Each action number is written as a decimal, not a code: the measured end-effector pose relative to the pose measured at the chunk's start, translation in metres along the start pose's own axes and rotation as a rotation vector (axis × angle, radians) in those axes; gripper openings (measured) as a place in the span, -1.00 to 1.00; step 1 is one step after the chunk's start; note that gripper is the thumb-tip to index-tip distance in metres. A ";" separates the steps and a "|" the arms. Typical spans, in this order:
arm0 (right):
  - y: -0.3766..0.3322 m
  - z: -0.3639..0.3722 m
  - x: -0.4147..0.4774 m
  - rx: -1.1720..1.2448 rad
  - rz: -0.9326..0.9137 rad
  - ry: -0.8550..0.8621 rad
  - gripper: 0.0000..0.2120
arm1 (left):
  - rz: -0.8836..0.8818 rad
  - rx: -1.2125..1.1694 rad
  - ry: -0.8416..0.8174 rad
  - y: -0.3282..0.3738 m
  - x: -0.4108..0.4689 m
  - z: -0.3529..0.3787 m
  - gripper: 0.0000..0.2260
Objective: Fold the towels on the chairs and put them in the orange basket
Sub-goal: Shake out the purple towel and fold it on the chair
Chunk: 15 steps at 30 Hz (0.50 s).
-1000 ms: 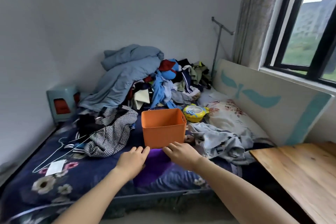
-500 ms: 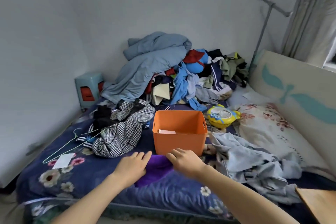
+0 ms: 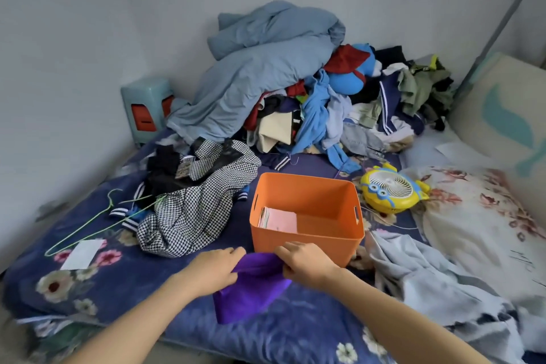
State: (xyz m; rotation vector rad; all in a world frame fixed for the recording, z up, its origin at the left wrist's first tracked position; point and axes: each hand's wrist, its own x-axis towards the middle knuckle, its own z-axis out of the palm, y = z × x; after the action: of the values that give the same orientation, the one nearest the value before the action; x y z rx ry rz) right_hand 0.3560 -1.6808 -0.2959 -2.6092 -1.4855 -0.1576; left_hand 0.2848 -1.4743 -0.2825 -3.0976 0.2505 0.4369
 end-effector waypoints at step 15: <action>0.165 0.012 0.132 0.169 0.529 0.035 -0.66 | 0.334 -0.234 -0.110 -0.096 0.267 -0.075 -0.80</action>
State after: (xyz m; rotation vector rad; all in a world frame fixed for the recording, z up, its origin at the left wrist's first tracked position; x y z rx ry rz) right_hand 0.5653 -1.6508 -0.2975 -2.7292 -0.7173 -0.0184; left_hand 0.5742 -1.4230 -0.2857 -3.2449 0.7743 0.6860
